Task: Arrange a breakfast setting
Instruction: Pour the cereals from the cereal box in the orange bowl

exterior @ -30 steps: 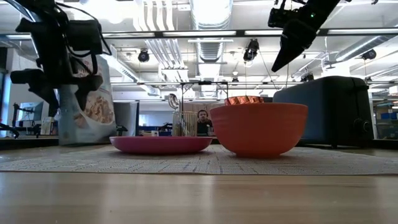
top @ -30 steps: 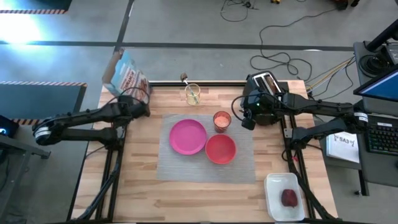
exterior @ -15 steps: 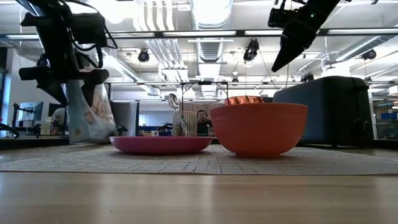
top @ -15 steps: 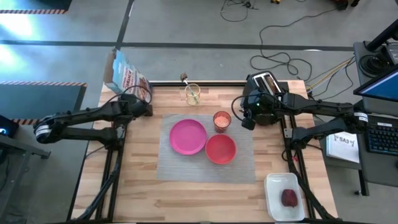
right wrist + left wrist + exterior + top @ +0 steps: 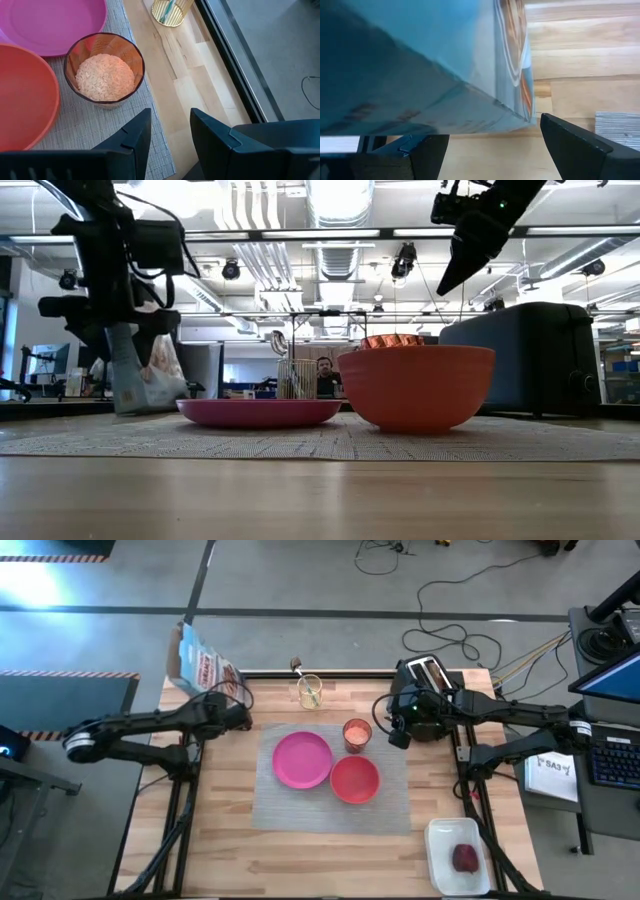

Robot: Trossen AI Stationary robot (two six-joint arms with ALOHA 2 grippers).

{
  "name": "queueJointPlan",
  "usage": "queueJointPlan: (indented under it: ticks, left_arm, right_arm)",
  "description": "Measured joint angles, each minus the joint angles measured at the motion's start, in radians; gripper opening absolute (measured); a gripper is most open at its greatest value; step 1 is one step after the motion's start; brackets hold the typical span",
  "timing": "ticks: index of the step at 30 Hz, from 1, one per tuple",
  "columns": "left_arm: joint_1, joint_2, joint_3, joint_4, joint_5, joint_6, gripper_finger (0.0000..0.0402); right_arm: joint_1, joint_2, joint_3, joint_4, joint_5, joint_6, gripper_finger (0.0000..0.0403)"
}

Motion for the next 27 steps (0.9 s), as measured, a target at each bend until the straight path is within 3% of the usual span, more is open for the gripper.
queueJointPlan:
  ticks: [27]
  left_arm:
    - [-0.003, 0.17, 0.071, -0.03, 0.032, 0.075, 0.029]
  right_arm:
    - [0.0, 0.0, 0.0, 0.0, 0.0, 0.0, 0.0128]
